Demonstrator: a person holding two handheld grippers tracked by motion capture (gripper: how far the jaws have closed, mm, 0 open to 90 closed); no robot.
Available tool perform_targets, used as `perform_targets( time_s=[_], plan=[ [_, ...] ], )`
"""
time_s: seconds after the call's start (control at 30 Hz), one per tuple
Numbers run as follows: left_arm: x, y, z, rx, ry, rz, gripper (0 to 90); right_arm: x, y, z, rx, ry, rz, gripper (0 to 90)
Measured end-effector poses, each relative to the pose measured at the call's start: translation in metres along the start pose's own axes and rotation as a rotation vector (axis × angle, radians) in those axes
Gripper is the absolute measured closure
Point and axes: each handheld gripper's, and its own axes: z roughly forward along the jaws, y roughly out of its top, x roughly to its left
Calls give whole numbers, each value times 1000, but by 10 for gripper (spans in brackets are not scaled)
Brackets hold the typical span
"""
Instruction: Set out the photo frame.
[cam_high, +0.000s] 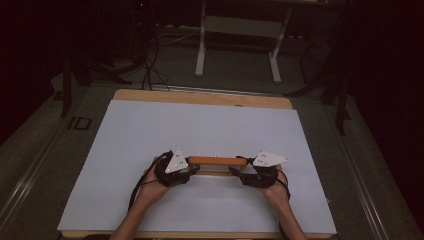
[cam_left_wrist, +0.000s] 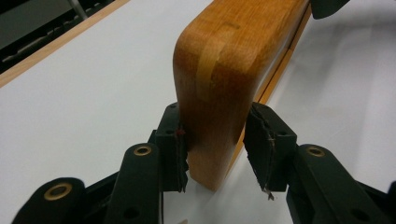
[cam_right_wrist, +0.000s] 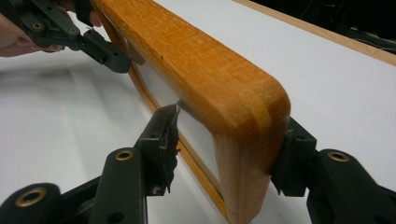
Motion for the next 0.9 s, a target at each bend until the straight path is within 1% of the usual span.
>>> perform_targets(
  time_s=[0.23, 0.53, 0.9],
  plan=[
    [1, 1, -2, -4, -13, -19, 604, 0, 2, -1, -12, 2, 2, 485],
    [2, 3, -4, -7, -23, -30, 605, 1, 4, -3, -21, 4, 4, 485],
    [4, 5, -8, -9, -45, -58, 608, 0, 6, -4, -31, 11, 14, 485]
  ],
)
